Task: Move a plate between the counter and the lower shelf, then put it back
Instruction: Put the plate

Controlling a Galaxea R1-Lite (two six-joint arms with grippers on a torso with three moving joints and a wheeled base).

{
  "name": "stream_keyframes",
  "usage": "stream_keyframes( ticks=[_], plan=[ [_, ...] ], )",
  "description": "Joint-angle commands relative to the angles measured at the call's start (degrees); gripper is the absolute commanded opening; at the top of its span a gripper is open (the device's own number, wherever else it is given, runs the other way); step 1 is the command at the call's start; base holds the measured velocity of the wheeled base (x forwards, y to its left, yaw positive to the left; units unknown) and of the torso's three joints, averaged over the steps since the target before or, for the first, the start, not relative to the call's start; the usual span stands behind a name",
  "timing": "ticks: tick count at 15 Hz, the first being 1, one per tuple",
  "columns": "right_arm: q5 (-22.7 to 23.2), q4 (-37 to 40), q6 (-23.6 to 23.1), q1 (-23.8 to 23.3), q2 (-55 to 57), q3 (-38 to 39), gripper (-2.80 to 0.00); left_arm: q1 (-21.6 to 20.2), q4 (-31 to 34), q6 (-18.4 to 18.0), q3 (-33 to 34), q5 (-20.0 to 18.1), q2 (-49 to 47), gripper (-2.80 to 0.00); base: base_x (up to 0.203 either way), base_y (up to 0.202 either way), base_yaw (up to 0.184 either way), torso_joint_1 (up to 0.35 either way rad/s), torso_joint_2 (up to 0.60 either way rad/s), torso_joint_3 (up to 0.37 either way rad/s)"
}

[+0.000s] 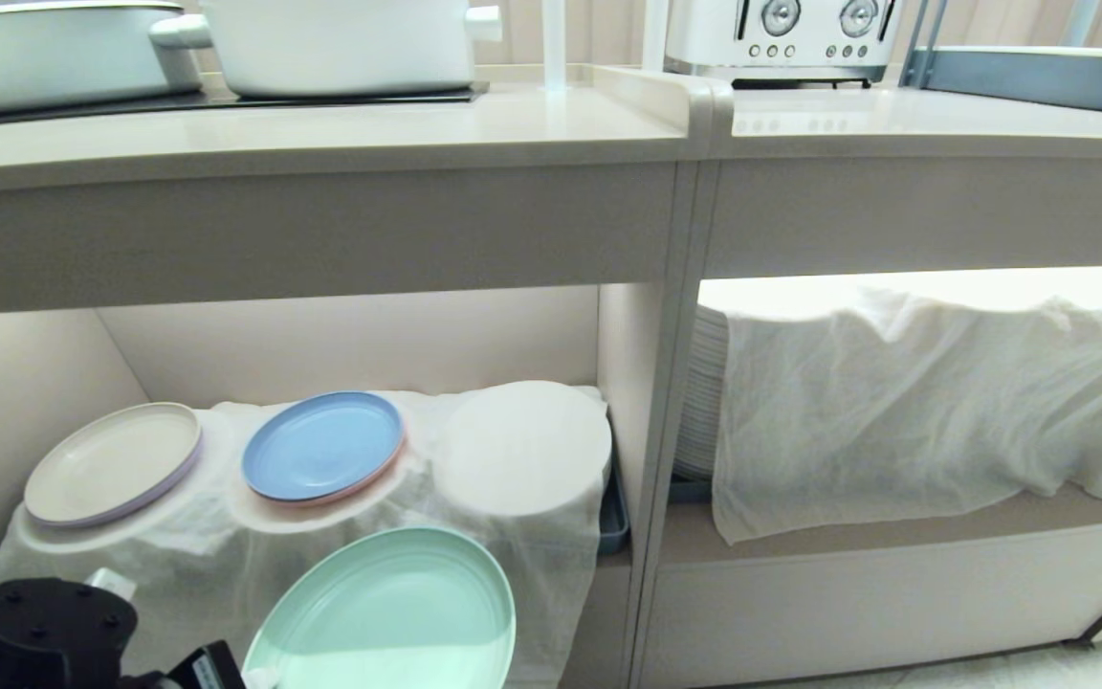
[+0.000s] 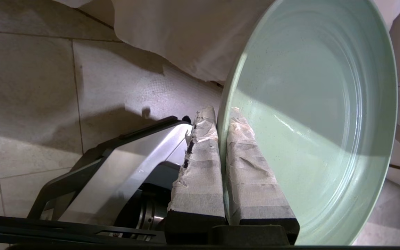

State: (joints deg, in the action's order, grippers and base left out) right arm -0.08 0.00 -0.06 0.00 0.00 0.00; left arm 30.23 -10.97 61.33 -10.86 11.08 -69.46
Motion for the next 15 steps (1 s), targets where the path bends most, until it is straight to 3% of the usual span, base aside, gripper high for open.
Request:
stream_keyframes(
  ticks=[1, 6, 15],
  plan=[
    [0.0, 0.0, -0.2, -0.03, 0.0, 0.0, -2.8, 0.0, -0.1, 0.37, -0.12, -0.44, 0.03, -2.8, 0.0, 0.0, 0.0, 0.0, 0.0, 0.0],
    [0.0, 0.0, -0.29, 0.0, 0.0, 0.0, -2.8, 0.0, -0.19, 0.37, -0.39, -1.68, 0.38, -2.8, 0.0, 0.0, 0.0, 0.037, -0.16, -0.185],
    [0.0, 0.0, -0.2, 0.0, 0.0, 0.0, -2.8, 0.0, -0.19, 0.72, -0.3, -3.17, 2.49, -2.8, 0.0, 0.0, 0.0, 0.185, -0.51, -0.29]
  ],
)
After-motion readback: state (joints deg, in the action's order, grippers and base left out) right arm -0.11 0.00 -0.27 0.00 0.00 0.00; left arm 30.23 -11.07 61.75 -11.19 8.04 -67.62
